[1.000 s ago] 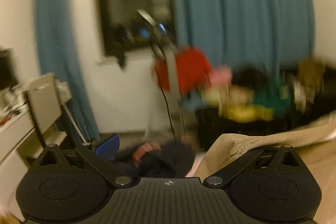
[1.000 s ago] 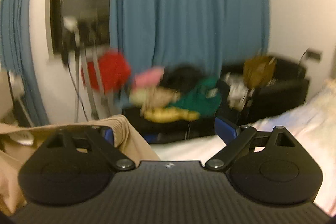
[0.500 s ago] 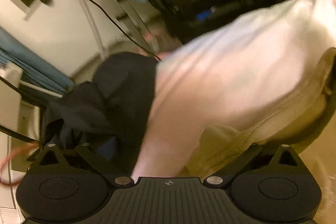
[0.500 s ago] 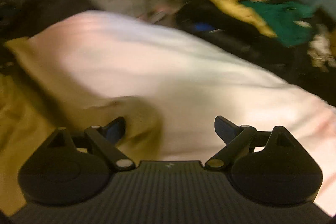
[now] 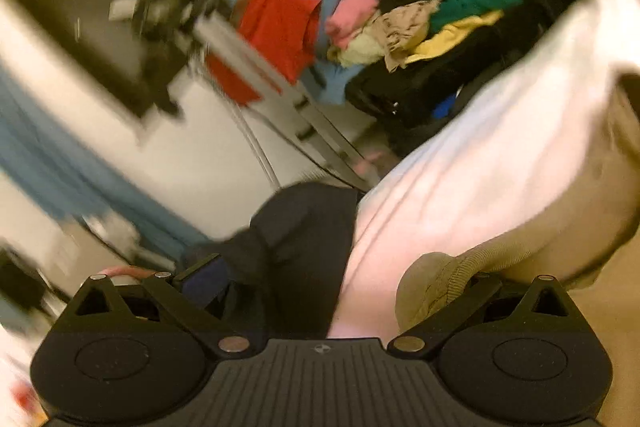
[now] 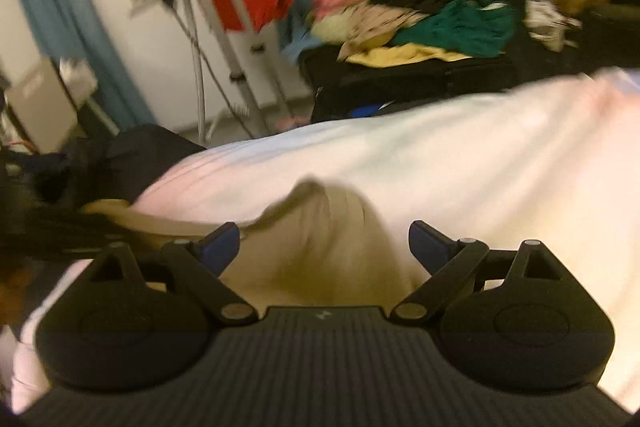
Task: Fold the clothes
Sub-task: 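Lay the shirt flat on the bed and open both tools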
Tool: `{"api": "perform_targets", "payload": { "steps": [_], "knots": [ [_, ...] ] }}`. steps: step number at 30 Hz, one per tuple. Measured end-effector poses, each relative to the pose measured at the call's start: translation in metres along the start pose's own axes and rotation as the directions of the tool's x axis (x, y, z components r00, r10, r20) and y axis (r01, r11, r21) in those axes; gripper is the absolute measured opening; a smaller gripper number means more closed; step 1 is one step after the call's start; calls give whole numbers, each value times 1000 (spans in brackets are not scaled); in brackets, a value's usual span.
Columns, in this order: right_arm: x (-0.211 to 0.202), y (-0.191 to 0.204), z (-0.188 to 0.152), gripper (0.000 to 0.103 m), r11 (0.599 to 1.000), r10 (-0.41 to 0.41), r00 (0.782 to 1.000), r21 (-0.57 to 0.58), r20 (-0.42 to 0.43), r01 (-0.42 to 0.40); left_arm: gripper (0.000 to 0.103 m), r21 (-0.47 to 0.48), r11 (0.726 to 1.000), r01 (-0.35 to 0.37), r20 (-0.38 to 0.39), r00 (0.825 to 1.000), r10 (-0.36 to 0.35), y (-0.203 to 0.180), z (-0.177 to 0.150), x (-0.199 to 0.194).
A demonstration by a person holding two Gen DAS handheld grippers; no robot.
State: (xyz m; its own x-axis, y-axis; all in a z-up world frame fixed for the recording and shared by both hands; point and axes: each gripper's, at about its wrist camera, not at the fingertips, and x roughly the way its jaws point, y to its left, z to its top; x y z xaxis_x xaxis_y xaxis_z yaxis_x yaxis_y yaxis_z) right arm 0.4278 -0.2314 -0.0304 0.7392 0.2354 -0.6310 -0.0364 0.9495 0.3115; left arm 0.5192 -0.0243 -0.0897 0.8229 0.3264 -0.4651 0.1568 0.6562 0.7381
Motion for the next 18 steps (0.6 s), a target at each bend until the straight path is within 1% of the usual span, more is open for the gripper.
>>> {"api": "perform_targets", "payload": {
  "steps": [1,2,3,4,5,6,7,8,9,10,11,12,13,15,16,18],
  "knots": [
    [-22,-2,-20,93,999,-6,1000,42,27,5,103,63,998,-26,39,999,24,-16,-2,-3],
    [-45,-5,-45,93,997,-3,998,79,62,-2,103,104,994,-33,66,997,26,-32,-5,-6],
    [-65,-6,-68,93,996,-7,996,86,94,-1,103,82,996,-17,62,998,12,-40,-7,-7],
    [-84,-6,-90,93,996,-11,992,89,124,0,103,22,1000,10,44,999,-10,-42,-8,-6],
    [-103,-7,-113,93,996,-16,988,92,155,2,103,-84,994,68,22,998,-67,-38,-8,-6],
    [-116,-9,-132,93,997,-10,983,76,185,-4,103,-216,966,141,8,990,-143,-29,-8,-6],
    [-127,-11,-152,93,998,-3,977,59,215,-10,103,-345,918,197,16,979,-204,-16,-11,-9],
    [-132,-13,-163,93,999,4,981,45,196,-13,103,-476,845,244,39,966,-257,-1,-16,-12],
    [-136,-16,-173,93,999,10,985,31,171,-15,103,-577,764,288,74,950,-302,11,-19,-12],
    [-141,-18,-183,93,1000,16,989,18,145,-18,103,-634,706,315,111,941,-321,20,-22,-14],
    [-149,-20,-193,93,998,54,984,-23,169,-51,103,-671,663,330,144,936,-320,28,-25,-21],
    [-151,-20,-194,93,998,49,983,-48,178,-41,103,-706,618,345,178,931,-318,36,-29,-27],
    [-153,-20,-195,93,997,38,982,-70,184,-26,103,-726,590,353,203,930,-306,42,-33,-36],
    [-147,-25,-188,93,998,28,974,-67,225,-13,103,-742,567,358,234,930,-282,49,-43,-55],
    [-144,-28,-186,93,998,39,970,-50,238,-28,103,-744,557,369,240,926,-292,51,-49,-62],
    [-129,-39,-181,93,998,61,967,-3,246,-62,103,-760,530,376,240,921,-308,58,-73,-77]
  ]
}}
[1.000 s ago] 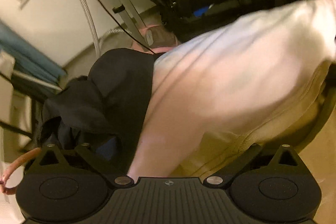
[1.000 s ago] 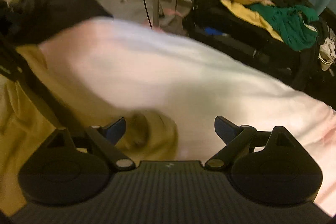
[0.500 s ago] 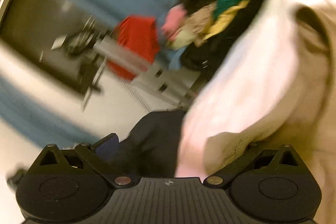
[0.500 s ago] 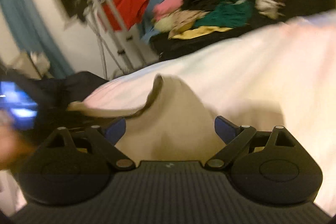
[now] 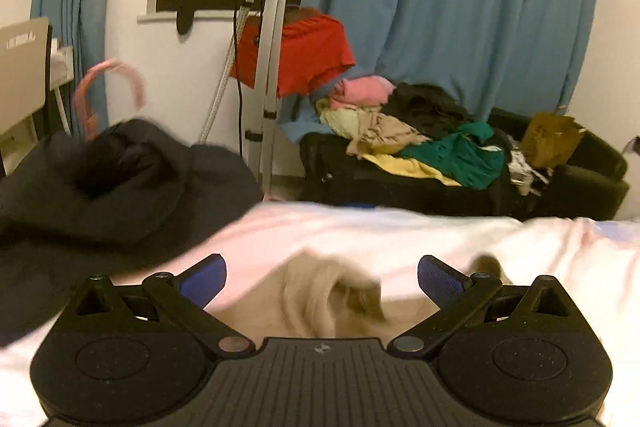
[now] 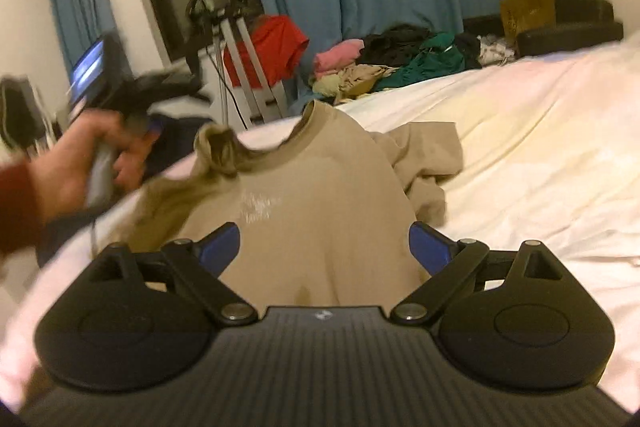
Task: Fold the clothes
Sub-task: 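Lay the shirt flat on the bed and open both tools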
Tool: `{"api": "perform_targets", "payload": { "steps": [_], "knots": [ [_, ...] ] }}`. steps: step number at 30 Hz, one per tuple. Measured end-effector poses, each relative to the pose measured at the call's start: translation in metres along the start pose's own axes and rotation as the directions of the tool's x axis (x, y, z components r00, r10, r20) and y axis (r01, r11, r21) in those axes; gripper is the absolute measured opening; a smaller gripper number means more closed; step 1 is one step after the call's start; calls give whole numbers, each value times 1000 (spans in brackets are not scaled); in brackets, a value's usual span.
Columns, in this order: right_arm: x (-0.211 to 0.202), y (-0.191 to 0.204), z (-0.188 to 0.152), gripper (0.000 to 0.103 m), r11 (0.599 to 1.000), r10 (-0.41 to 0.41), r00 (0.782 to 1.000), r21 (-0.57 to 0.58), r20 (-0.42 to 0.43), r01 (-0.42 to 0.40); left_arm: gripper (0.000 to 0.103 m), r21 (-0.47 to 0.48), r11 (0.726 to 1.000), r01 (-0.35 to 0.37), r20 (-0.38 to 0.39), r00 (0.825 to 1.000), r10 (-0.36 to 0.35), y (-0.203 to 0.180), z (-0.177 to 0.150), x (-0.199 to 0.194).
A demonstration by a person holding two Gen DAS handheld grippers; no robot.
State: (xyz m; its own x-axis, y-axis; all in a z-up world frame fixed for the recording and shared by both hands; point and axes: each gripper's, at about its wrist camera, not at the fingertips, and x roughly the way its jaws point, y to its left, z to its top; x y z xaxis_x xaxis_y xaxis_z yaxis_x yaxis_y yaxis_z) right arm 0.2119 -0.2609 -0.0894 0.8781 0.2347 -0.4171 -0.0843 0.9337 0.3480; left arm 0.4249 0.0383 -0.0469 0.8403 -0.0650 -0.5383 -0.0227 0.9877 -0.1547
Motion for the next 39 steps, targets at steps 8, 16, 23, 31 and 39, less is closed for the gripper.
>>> {"api": "perform_targets", "payload": {
  "steps": [8,16,23,31,39],
  "knots": [
    [36,-27,-13,93,987,-30,998,155,-53,38,99,-352,931,-100,-45,995,90,131,-69,-59],
    [32,-26,-15,93,988,-58,997,142,-49,65,76,-579,809,-98,-118,992,36,198,-97,-51],
    [32,-18,-17,93,992,-63,996,103,-63,69,5,-336,937,-101,-210,977,30,164,-68,-45],
    [41,-15,-21,93,994,-76,994,76,-76,82,20,-134,908,-396,50,913,406,156,37,-67],
    [38,-15,-19,93,993,-70,995,88,-72,76,70,-335,892,-303,60,938,341,183,-7,-123]
  ]
}}
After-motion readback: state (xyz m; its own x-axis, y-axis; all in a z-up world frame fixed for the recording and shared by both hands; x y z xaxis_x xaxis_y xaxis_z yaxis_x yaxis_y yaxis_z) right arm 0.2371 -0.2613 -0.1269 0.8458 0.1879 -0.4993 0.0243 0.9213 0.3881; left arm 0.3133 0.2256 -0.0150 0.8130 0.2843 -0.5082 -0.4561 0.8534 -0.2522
